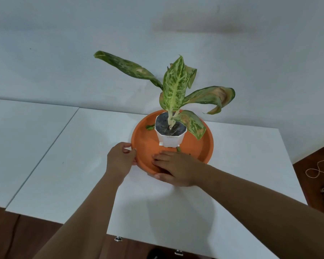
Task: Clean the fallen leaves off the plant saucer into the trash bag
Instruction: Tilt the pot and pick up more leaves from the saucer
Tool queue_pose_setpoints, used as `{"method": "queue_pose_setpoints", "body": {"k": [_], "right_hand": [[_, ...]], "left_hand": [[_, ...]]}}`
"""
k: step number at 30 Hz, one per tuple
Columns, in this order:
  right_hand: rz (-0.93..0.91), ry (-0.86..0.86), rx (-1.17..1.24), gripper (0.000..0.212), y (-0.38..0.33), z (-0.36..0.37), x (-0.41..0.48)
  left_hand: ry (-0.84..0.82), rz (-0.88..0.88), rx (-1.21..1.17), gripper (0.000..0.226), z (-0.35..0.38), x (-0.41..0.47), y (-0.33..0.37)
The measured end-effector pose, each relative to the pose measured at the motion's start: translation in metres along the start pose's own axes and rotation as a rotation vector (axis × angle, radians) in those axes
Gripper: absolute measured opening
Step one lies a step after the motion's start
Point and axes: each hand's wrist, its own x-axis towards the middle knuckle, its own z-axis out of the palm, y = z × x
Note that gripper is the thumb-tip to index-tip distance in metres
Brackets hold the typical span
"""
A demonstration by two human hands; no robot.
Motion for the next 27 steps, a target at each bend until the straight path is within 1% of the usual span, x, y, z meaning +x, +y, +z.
{"method": "queue_pose_setpoints", "body": {"k": [4, 7, 9, 11, 12, 14, 15, 17, 19, 21, 23, 25, 27], "right_hand": [[0.005, -0.002, -0.034, 0.063, 0.016, 0.000, -0.026], [0.046, 0.111, 0.025, 0.060, 0.023, 0.003, -0.038], [0.100, 0.196, 0.061, 0.058, 0.029, 0.006, -0.042], [0.153, 0.206, 0.061, 0.059, 0.033, 0.006, -0.041], [0.174, 0.191, 0.053, 0.059, 0.033, 0.006, -0.040], [0.197, 0.161, 0.045, 0.060, 0.032, 0.007, -0.036], [0.198, 0.156, 0.053, 0.060, 0.031, 0.007, -0.036], [0.184, 0.150, 0.083, 0.062, 0.030, 0.009, -0.037], [0.175, 0.156, 0.116, 0.063, 0.030, 0.010, -0.042], [0.184, 0.190, 0.130, 0.060, 0.032, 0.011, -0.046], [0.205, 0.251, 0.112, 0.055, 0.038, 0.011, -0.050], [0.231, 0.276, 0.072, 0.056, 0.046, 0.009, -0.054], [0.239, 0.284, 0.040, 0.058, 0.051, 0.010, -0.057]], "left_hand": [[-0.027, 0.025, 0.035, 0.033, 0.000, 0.007, 0.007], [-0.027, 0.039, 0.147, 0.036, 0.000, 0.009, 0.014], [-0.015, 0.099, 0.249, 0.045, 0.002, 0.008, 0.020], [0.004, 0.159, 0.325, 0.053, 0.005, 0.006, 0.027], [0.009, 0.185, 0.356, 0.053, 0.007, 0.004, 0.031], [-0.002, 0.260, 0.424, 0.053, 0.012, 0.005, 0.036], [-0.020, 0.310, 0.454, 0.057, 0.014, 0.006, 0.038], [-0.067, 0.428, 0.481, 0.073, 0.019, 0.007, 0.043], [-0.139, 0.550, 0.442, 0.088, 0.025, 0.007, 0.052], [-0.212, 0.637, 0.399, 0.097, 0.031, 0.006, 0.064], [-0.235, 0.676, 0.386, 0.098, 0.036, 0.012, 0.073], [-0.265, 0.675, 0.399, 0.095, 0.037, 0.019, 0.081], [-0.309, 0.652, 0.427, 0.087, 0.039, 0.025, 0.086]]}}
